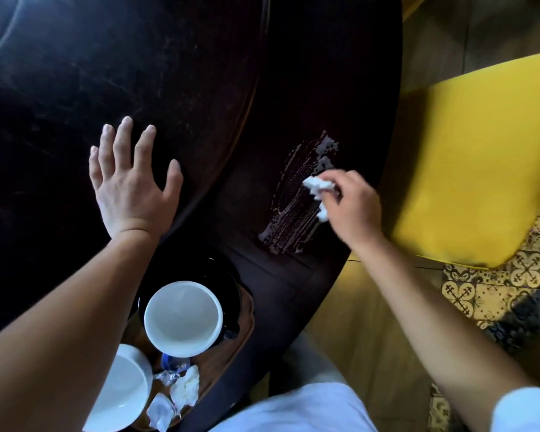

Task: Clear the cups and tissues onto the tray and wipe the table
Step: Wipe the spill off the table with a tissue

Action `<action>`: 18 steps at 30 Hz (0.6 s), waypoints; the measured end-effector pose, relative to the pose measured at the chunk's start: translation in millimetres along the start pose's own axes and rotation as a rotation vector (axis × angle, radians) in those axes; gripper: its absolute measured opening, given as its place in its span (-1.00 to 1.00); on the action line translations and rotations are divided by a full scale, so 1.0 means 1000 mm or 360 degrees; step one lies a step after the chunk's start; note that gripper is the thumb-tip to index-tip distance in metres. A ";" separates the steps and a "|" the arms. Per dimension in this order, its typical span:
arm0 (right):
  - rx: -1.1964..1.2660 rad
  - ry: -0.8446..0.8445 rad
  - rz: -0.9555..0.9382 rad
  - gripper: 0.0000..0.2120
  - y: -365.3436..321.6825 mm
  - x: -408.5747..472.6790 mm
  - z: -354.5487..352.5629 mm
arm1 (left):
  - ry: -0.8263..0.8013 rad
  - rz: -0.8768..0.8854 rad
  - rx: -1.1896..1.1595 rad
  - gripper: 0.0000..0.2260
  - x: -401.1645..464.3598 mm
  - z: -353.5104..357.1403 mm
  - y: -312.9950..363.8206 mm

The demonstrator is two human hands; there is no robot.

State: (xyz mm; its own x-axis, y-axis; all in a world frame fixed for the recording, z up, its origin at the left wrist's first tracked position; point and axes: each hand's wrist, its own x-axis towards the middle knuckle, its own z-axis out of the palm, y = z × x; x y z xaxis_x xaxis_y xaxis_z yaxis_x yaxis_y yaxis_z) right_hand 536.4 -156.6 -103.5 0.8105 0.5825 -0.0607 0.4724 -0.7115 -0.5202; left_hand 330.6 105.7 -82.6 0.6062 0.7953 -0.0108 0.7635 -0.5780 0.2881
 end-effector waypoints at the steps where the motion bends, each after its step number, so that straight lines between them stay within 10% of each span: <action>1: 0.0064 0.0066 0.0072 -0.78 0.006 0.012 -0.005 | -0.0002 -0.0002 -0.0003 -0.47 0.000 0.000 0.000; 18: 0.0104 -0.0100 -0.0243 -0.68 -0.008 -0.058 0.006 | 0.0000 -0.0003 0.0015 -0.47 0.001 0.001 0.001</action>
State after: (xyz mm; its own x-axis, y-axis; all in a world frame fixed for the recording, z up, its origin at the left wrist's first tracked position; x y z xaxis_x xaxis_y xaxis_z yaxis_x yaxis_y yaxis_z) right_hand 483.1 -182.6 -100.7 0.7067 0.7069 -0.0286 0.5634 -0.5869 -0.5815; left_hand 332.0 106.0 -83.1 0.6046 0.7965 -0.0111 0.7667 -0.5781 0.2793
